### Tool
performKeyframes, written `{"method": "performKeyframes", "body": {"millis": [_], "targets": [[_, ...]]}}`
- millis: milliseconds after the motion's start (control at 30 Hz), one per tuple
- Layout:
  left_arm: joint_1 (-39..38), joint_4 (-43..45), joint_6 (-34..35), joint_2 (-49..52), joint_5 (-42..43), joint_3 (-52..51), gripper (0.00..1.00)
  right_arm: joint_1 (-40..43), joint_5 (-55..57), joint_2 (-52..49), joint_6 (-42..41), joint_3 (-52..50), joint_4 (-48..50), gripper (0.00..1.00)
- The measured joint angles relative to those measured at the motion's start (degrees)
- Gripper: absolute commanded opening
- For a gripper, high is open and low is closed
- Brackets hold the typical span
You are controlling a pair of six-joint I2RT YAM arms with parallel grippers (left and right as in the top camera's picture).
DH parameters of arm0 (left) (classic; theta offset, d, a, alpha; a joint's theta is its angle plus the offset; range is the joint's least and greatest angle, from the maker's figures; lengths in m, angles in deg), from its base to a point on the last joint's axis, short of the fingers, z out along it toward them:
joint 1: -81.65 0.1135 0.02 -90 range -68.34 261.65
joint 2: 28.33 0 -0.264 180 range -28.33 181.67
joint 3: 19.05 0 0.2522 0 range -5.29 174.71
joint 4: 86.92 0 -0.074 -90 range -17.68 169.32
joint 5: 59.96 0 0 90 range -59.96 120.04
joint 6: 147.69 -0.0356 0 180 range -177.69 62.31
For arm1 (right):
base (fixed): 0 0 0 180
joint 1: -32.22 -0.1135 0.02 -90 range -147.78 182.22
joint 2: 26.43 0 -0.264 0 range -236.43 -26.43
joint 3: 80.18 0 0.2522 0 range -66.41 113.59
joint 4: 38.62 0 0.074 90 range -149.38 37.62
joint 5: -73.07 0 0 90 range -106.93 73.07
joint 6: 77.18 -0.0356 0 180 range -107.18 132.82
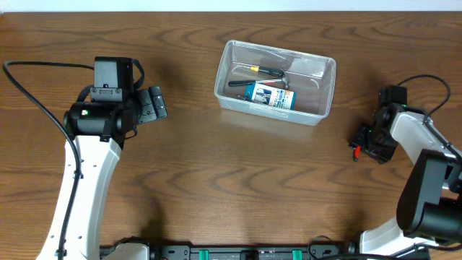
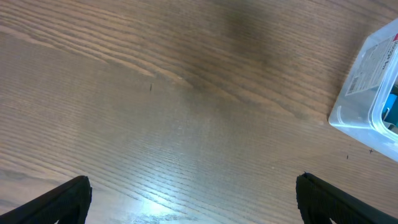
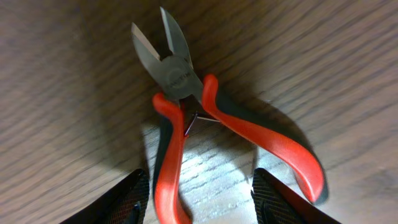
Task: Pack container
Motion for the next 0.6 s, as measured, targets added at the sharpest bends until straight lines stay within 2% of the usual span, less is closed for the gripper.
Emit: {"method": "performKeyframes", "body": {"millis": [67,100,233,400,600], "targets": [[0.0,0.02,-0.02,0.0,0.0,0.0,0.98,0.0,-0.44,-0.39,-0.04,0.07,0.17,0.56],[0.0,0.0,0.0,0.0,0.0,0.0,0.98,0.0,-0.5,-0.44,-0.04,0.09,0.2,0.52],[0.0,0.0,0.0,0.0,0.0,0.0,0.98,0.0,-1.6,-0.63,-0.31,0.17,0.28,0.24],[0.0,0.0,0.0,0.0,0.0,0.0,0.98,-0.04,-1.6,-0.7,-0.42,0.2,0.24,0.18],[0.0,0.0,0.0,0.0,0.0,0.0,0.98,-0.02,-2.16,-0.7,-0.44,0.52,0.11,0.19]]}}
